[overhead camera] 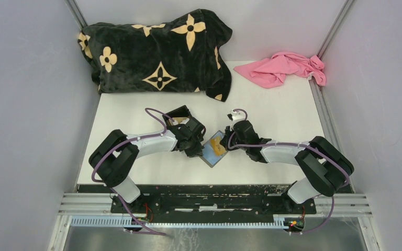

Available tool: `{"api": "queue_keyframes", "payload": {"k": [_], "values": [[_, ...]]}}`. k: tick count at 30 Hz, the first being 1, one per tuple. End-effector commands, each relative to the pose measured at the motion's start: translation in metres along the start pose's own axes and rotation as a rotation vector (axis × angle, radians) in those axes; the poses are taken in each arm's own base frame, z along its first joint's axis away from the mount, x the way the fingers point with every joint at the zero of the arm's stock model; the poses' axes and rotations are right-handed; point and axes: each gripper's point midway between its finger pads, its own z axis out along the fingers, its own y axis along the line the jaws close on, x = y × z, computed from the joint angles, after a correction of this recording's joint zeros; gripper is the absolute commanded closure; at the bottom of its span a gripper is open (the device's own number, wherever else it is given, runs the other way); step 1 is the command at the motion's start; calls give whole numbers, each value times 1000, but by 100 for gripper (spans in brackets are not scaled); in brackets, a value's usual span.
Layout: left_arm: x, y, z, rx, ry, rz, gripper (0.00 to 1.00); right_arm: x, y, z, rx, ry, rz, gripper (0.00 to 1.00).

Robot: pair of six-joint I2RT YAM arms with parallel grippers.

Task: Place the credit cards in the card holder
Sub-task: Insert the credit card into the card holder.

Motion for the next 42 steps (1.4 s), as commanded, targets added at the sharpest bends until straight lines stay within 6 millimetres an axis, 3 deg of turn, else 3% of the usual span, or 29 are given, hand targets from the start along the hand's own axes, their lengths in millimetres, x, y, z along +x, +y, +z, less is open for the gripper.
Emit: {"api": "queue_keyframes", "payload": {"k": [1, 14, 27, 35, 42], "values": [[-14, 102, 41, -362, -112, 81, 88, 59, -11, -12, 26, 189, -16, 99], [-23, 91, 39, -341, -131, 59, 87, 85, -1, -15, -43, 270, 13, 99], [-45, 57, 6, -247, -208, -6, 80, 94, 0, -10, -52, 296, 8, 99], [-54, 52, -17, -223, -254, -44, 77, 97, -2, -8, -40, 299, 12, 99], [-47, 55, -25, -201, -244, -66, 77, 93, 3, -5, -54, 300, 10, 99]]}}
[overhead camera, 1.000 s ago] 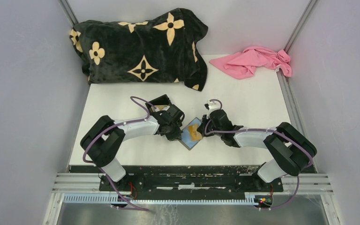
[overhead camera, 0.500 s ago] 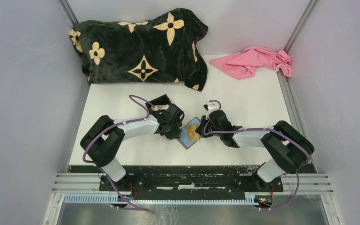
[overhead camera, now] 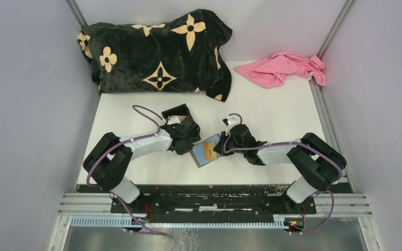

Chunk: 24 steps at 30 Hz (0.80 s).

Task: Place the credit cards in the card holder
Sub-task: Insert the credit card into the card holder.

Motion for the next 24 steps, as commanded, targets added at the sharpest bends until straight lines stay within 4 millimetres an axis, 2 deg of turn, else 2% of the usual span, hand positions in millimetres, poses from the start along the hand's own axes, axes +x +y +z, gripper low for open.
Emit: {"api": "queue_keyframes", "payload": {"k": [1, 8, 15, 21, 24], "values": [[-7, 19, -4, -54, -49, -38, 77, 61, -27, -9, 93, 227, -16, 99], [5, 24, -13, -28, -33, -63, 78, 55, -24, -6, 99, 222, -21, 99], [31, 22, -22, 7, 5, -50, 81, 54, -25, -3, 105, 221, -22, 99], [53, 16, -13, -10, 38, 11, 82, 53, -24, -2, 100, 222, -18, 99], [59, 21, -3, -50, 43, 36, 83, 52, -23, -3, 99, 223, -22, 99]]}}
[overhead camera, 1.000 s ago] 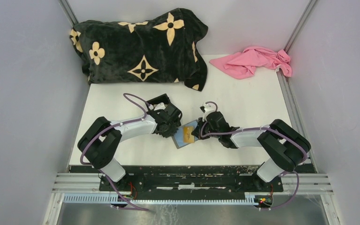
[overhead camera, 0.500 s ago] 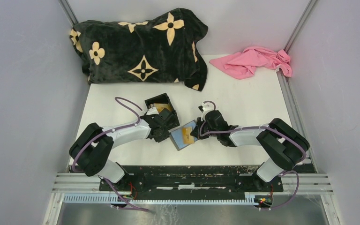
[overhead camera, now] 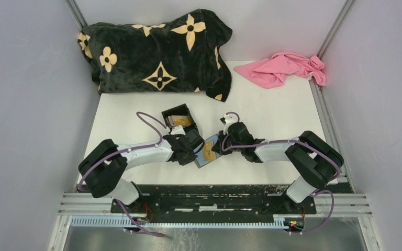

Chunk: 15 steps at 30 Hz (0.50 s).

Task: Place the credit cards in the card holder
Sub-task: Insert the credit card into the card holder.

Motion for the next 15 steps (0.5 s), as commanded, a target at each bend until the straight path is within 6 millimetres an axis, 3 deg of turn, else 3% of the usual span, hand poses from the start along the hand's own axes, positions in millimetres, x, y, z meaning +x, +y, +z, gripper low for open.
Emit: {"api": "queue_keyframes", "payload": {"k": [1, 7, 15], "values": [[14, 13, 19, -83, 19, 9, 82, 52, -27, -8, 103, 188, -26, 99], [21, 33, 32, -161, 23, 28, 82, 47, -21, -10, 93, 206, -52, 99], [22, 49, 32, -200, 7, 13, 81, 42, -13, -17, 72, 241, -87, 99]]}}
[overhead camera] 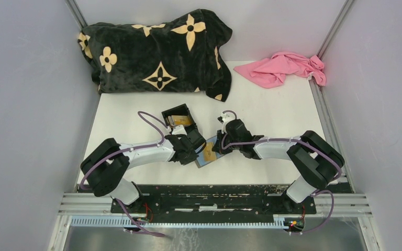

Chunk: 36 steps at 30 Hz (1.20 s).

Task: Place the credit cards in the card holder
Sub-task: Insert the credit card into the card holder.

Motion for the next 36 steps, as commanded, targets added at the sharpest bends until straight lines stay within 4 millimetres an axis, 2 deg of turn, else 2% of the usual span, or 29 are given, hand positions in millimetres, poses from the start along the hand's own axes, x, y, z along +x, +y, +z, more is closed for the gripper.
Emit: {"api": "queue_keyframes", "payload": {"k": [1, 9, 16, 25, 32, 36], "values": [[22, 55, 26, -185, 21, 7, 81, 41, -12, -13, 52, 181, -66, 99], [16, 53, 29, -192, 4, 11, 81, 34, -3, -14, 20, 206, -85, 99], [16, 45, 31, -177, 14, 21, 81, 32, 2, -6, 5, 210, -51, 99], [22, 40, 33, -151, 44, 26, 82, 44, -9, 4, 53, 217, 32, 99], [24, 34, 34, -143, 57, 48, 82, 45, -8, 7, 76, 223, 87, 99], [24, 31, 34, -140, 59, 58, 82, 46, -3, 9, 78, 240, 102, 95]]}}
